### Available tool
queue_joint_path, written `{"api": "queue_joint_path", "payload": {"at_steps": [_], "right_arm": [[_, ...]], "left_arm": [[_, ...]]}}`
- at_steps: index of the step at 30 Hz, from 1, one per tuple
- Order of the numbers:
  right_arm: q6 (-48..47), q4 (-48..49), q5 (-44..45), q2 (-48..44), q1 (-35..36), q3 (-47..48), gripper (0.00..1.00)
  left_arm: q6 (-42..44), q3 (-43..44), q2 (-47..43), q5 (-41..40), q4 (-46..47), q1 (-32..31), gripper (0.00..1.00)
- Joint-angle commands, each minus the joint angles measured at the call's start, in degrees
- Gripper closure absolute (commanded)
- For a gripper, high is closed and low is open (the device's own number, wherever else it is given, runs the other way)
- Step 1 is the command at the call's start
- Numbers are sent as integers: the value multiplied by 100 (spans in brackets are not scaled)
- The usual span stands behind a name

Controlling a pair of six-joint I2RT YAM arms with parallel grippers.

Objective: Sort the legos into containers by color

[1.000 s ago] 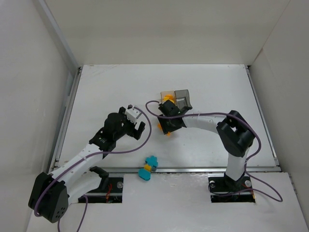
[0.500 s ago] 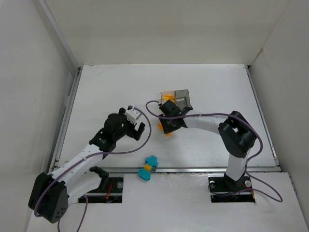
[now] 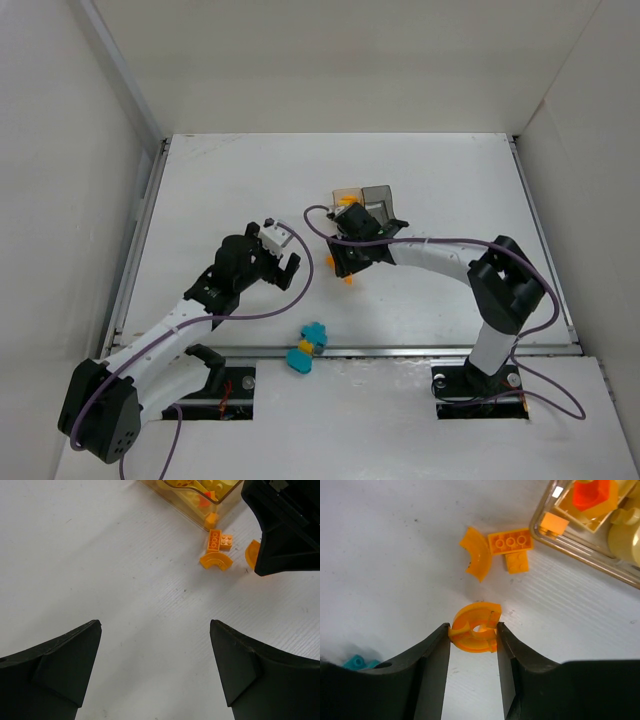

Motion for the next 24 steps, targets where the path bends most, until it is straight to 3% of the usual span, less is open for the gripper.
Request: {"api": "queue_joint_path", "payload": {"at_steps": [1, 5, 8, 15, 21, 24], "right_arm": [[-150, 49, -582, -266, 12, 131, 82], [-150, 49, -636, -397, 12, 236, 89], [-150, 49, -583, -565, -50, 517, 89], [-80, -126, -881, -312, -769, 1211, 97], [-80, -188, -673, 243, -1288, 1730, 97], [-80, -188, -304, 664, -1394, 2177, 89]], "left_arm": [[25, -93, -134, 19, 231, 5, 12], [25, -93, -134, 19, 231, 5, 12], [25, -93, -134, 19, 231, 5, 12], [25, -93, -186, 19, 231, 5, 12], [25, -146, -186, 19, 231, 5, 12], [25, -146, -186, 19, 231, 5, 12]]}}
